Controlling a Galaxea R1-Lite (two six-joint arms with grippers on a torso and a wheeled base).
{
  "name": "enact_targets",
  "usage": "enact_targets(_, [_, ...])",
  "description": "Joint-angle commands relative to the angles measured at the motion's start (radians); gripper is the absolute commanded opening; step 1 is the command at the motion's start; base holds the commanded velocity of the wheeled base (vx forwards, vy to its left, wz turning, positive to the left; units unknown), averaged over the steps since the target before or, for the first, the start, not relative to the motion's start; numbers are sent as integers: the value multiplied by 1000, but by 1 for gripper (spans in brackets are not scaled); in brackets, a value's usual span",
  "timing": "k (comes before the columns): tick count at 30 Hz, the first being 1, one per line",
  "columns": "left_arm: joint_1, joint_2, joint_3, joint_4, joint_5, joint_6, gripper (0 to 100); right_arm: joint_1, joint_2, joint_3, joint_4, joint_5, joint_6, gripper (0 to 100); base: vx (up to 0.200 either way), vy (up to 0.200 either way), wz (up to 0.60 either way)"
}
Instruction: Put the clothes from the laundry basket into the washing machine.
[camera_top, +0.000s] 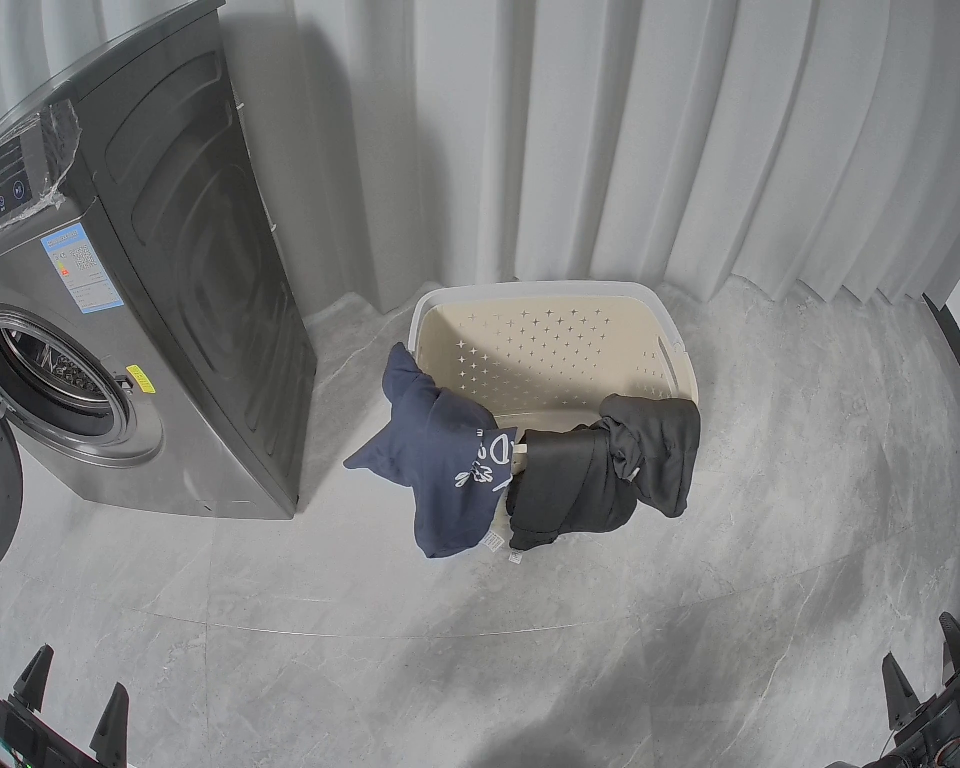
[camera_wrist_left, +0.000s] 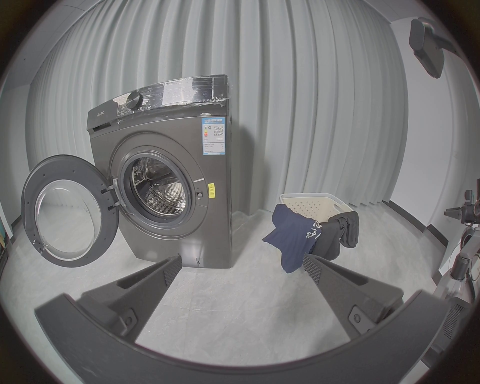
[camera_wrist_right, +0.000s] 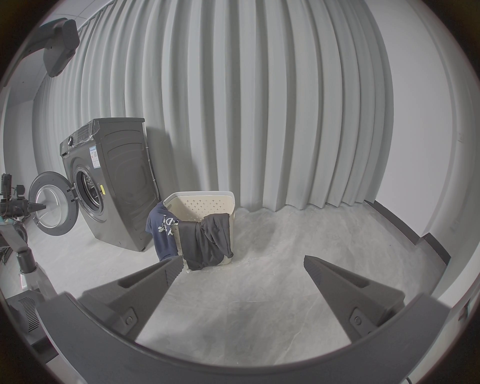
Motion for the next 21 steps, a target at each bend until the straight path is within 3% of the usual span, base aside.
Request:
enact_targets(1, [0,-13,15,0,0,-1,100,-1,-16,18,-1,0,0,100,0,0,0])
enact_targets(4, [0,-13,15,0,0,-1,100,1,-16,18,-1,0,0,100,0,0,0])
enact_targets(19, [0,-12,15,0,1,-9,100,-1,-16,18,-1,0,4,100,200,0,0])
enact_targets(21, [0,-13,15,0,1,-10,100,-1,-16,18,-1,0,6,100,0,0,0])
